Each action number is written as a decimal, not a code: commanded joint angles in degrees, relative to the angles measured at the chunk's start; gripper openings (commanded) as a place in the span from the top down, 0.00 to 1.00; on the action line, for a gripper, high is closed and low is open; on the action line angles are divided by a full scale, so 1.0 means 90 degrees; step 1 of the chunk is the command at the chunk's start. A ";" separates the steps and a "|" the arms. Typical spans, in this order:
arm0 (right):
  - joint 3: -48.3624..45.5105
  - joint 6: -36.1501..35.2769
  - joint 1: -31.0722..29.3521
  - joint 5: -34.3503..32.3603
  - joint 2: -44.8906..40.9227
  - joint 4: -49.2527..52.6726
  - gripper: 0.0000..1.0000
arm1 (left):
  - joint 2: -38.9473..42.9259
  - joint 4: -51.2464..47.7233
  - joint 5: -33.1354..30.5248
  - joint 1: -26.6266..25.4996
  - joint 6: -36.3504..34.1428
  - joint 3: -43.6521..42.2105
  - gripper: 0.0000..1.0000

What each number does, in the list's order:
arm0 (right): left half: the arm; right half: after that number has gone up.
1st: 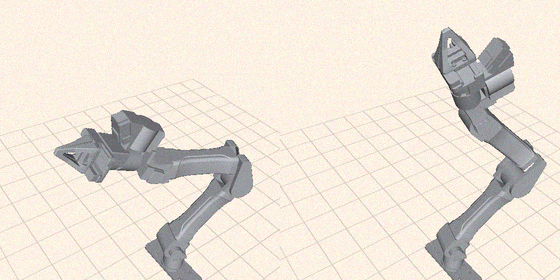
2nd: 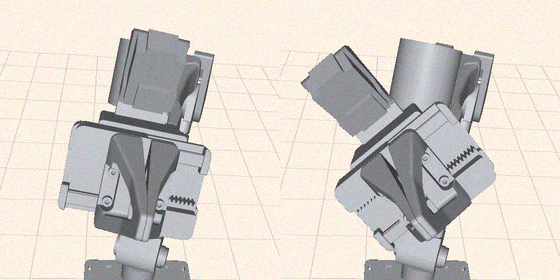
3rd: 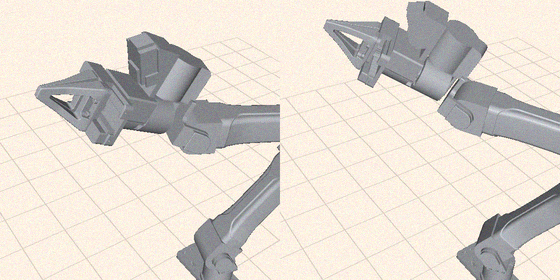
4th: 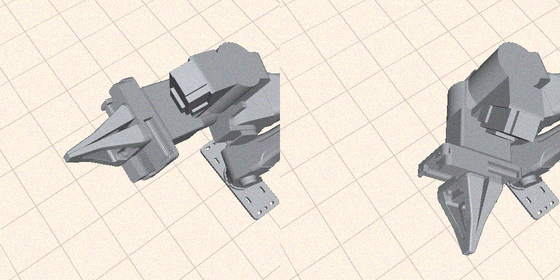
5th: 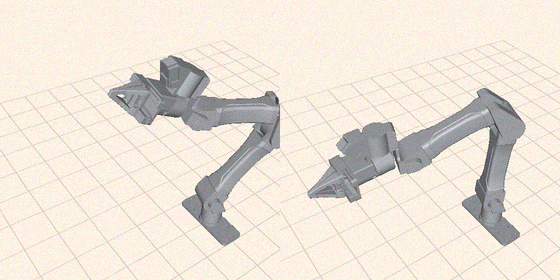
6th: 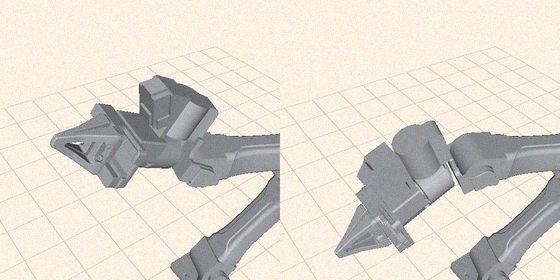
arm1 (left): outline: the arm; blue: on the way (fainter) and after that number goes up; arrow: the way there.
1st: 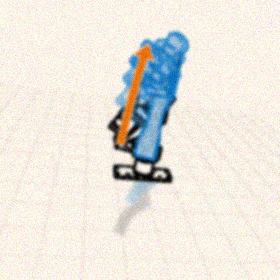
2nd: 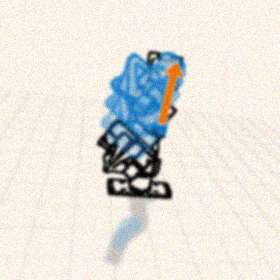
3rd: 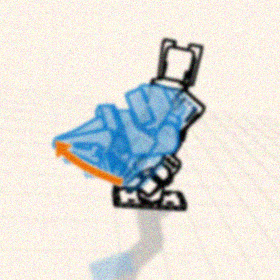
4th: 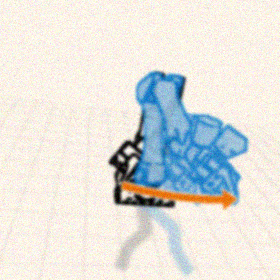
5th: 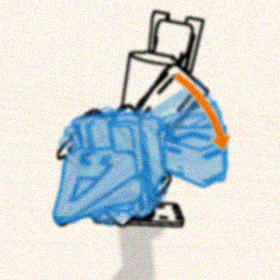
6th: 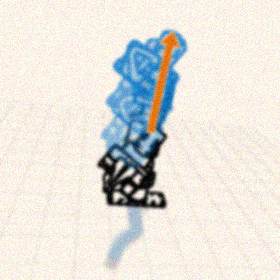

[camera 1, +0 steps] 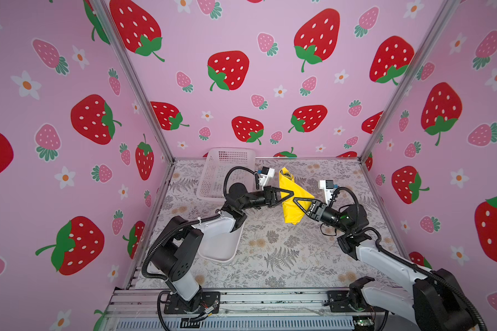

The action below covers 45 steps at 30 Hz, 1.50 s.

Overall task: Place the utensils on the paper napkin and roll it up
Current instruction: 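Open the right gripper and draw it back while the left gripper holds the bundle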

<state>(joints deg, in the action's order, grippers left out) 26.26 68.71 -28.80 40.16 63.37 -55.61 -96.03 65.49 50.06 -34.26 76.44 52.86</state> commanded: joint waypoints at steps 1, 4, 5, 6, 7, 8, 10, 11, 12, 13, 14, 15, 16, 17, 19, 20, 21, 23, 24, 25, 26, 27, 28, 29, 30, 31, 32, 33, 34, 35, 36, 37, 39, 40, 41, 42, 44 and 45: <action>0.0183 -0.0198 0.0062 -0.0217 -0.0288 0.0317 0.65 | 0.0258 0.0276 -0.0074 0.0066 -0.0153 0.0015 0.93; 0.0178 -0.0299 0.0094 -0.0348 -0.0434 0.0635 0.58 | 0.0311 0.0141 -0.0132 0.0086 -0.0277 -0.0020 0.93; 0.0192 -0.0359 0.0104 -0.0397 -0.0508 0.0782 0.55 | 0.0334 0.0071 -0.0147 0.0096 -0.0332 -0.0024 0.93; 0.0206 -0.0412 0.0120 -0.0450 -0.0583 0.0912 0.54 | 0.0358 -0.0009 -0.0161 0.0096 -0.0389 -0.0024 0.93; 0.0229 -0.0494 0.0130 -0.0521 -0.0662 0.1129 0.53 | 0.0382 -0.0116 -0.0171 0.0097 -0.0471 -0.0024 0.93; 0.0244 -0.0594 0.0141 -0.0622 -0.0758 0.1324 0.52 | 0.0400 -0.0221 -0.0177 0.0106 -0.0546 -0.0024 0.93; 0.0302 -0.0783 0.0159 -0.0801 -0.0945 0.1731 0.50 | 0.0444 -0.0374 -0.0191 0.0115 -0.0658 -0.0024 0.93; 0.0325 -0.0883 0.0157 -0.0882 -0.1026 0.1901 0.50 | 0.0463 -0.0432 -0.0199 0.0119 -0.0704 -0.0024 0.93; 0.0340 -0.0953 0.0171 -0.0930 -0.1103 0.2029 0.49 | 0.0481 -0.0472 -0.0201 0.0115 -0.0734 -0.0015 0.93; 0.0358 -0.1028 0.0170 -0.1003 -0.1180 0.2157 0.49 | 0.0487 -0.0525 -0.0211 0.0124 -0.0766 -0.0015 0.93; 0.0354 -0.1080 0.0172 -0.1065 -0.1192 0.2276 0.49 | 0.0492 -0.0558 -0.0220 0.0126 -0.0779 -0.0012 0.93; 0.0354 -0.1132 0.0179 -0.1139 -0.1343 0.2371 0.49 | 0.0485 -0.0568 -0.0218 0.0134 -0.0769 -0.0004 0.93; 0.0363 -0.1173 0.0182 -0.1234 -0.1441 0.2498 0.45 | 0.0487 -0.0559 -0.0213 0.0142 -0.0764 0.0003 0.93; 0.0368 -0.1210 0.0176 -0.1331 -0.1488 0.2605 0.44 | 0.0496 -0.0561 -0.0221 0.0157 -0.0777 -0.0009 0.93; 0.0381 -0.1307 0.0182 -0.1520 -0.1577 0.2821 0.43 | 0.0520 -0.0568 -0.0258 0.0174 -0.0787 -0.0053 0.93; 0.0392 -0.1351 0.0182 -0.1624 -0.1633 0.2939 0.42 | 0.0532 -0.0572 -0.0276 0.0183 -0.0797 -0.0078 0.93; 0.0405 -0.1394 0.0182 -0.1708 -0.1683 0.3045 0.42 | 0.0535 -0.0568 -0.0294 0.0184 -0.0805 -0.0099 0.93; 0.0408 -0.1514 0.0182 -0.1856 -0.1826 0.3192 0.41 | 0.0531 -0.0587 -0.0284 0.0193 -0.0805 -0.0095 0.93; 0.0402 -0.1540 0.0183 -0.1914 -0.1895 0.3243 0.41 | 0.0533 -0.0597 -0.0279 0.0201 -0.0805 -0.0102 0.93; 0.0403 -0.1579 0.0184 -0.1980 -0.1967 0.3315 0.41 | 0.0540 -0.0619 -0.0262 0.0194 -0.0808 -0.0085 0.93; 0.0408 -0.1610 0.0181 -0.2050 -0.2044 0.3388 0.40 | 0.0541 -0.0627 -0.0265 0.0195 -0.0806 -0.0083 0.93; 0.0403 -0.1628 0.0186 -0.2081 -0.2100 0.3437 0.40 | 0.0544 -0.0644 -0.0276 0.0197 -0.0807 -0.0084 0.93; 0.0407 -0.1655 0.0184 -0.2125 -0.2169 0.3486 0.39 | 0.0567 -0.0673 -0.0273 0.0203 -0.0821 -0.0095 0.93; 0.0415 -0.1659 0.0187 -0.2140 -0.2219 0.3512 0.39 | 0.0579 -0.0711 -0.0289 0.0202 -0.0846 -0.0098 0.93; 0.0412 -0.1675 0.0187 -0.2147 -0.2265 0.3522 0.39 | 0.0590 -0.0738 -0.0293 0.0204 -0.0860 -0.0105 0.93; 0.0420 -0.1687 0.0184 -0.2148 -0.2299 0.3556 0.39 | 0.0599 -0.0762 -0.0308 0.0208 -0.0864 -0.0114 0.93; 0.0436 -0.1696 0.0189 -0.2149 -0.2324 0.3602 0.39 | 0.0609 -0.0775 -0.0316 0.0208 -0.0864 -0.0117 0.93; 0.0455 -0.1713 0.0192 -0.2148 -0.2343 0.3644 0.39 | 0.0611 -0.0783 -0.0312 0.0203 -0.0867 -0.0128 0.93; 0.0485 -0.1726 0.0184 -0.2138 -0.2362 0.3699 0.38 | 0.0613 -0.0792 -0.0315 0.0207 -0.0864 -0.0124 0.93; 0.0513 -0.1732 0.0192 -0.2138 -0.2382 0.3749 0.38 | 0.0624 -0.0802 -0.0318 0.0203 -0.0874 -0.0145 0.93; 0.0546 -0.1729 0.0186 -0.2131 -0.2393 0.3796 0.38 | 0.0632 -0.0812 -0.0317 0.0200 -0.0875 -0.0147 0.93; 0.0585 -0.1753 0.0183 -0.2102 -0.2410 0.3839 0.38 | 0.0644 -0.0822 -0.0331 0.0203 -0.0886 -0.0154 0.93; 0.0670 -0.1791 0.0188 -0.2069 -0.2461 0.3932 0.38 | 0.0669 -0.0853 -0.0335 0.0200 -0.0895 -0.0171 0.93; 0.0711 -0.1844 0.0192 -0.2036 -0.2488 0.3988 0.38 | 0.0685 -0.0887 -0.0348 0.0206 -0.0914 -0.0180 0.93; 0.0757 -0.1898 0.0179 -0.1990 -0.2531 0.4010 0.38 | 0.0697 -0.0934 -0.0367 0.0203 -0.0937 -0.0187 0.93; 0.0789 -0.1939 0.0183 -0.1951 -0.2570 0.4028 0.38 | 0.0712 -0.0974 -0.0374 0.0203 -0.0960 -0.0195 0.93; 0.0902 -0.1996 0.0181 -0.1757 -0.2608 0.4095 0.39 | 0.0739 -0.1067 -0.0386 0.0203 -0.1020 -0.0202 0.93; 0.0976 -0.2030 0.0183 -0.1636 -0.2597 0.4153 0.40 | 0.0759 -0.1114 -0.0387 0.0199 -0.1052 -0.0205 0.93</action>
<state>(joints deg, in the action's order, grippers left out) 32.49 52.21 -27.35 22.92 40.88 -19.07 -91.29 54.68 46.89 -32.62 68.14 51.05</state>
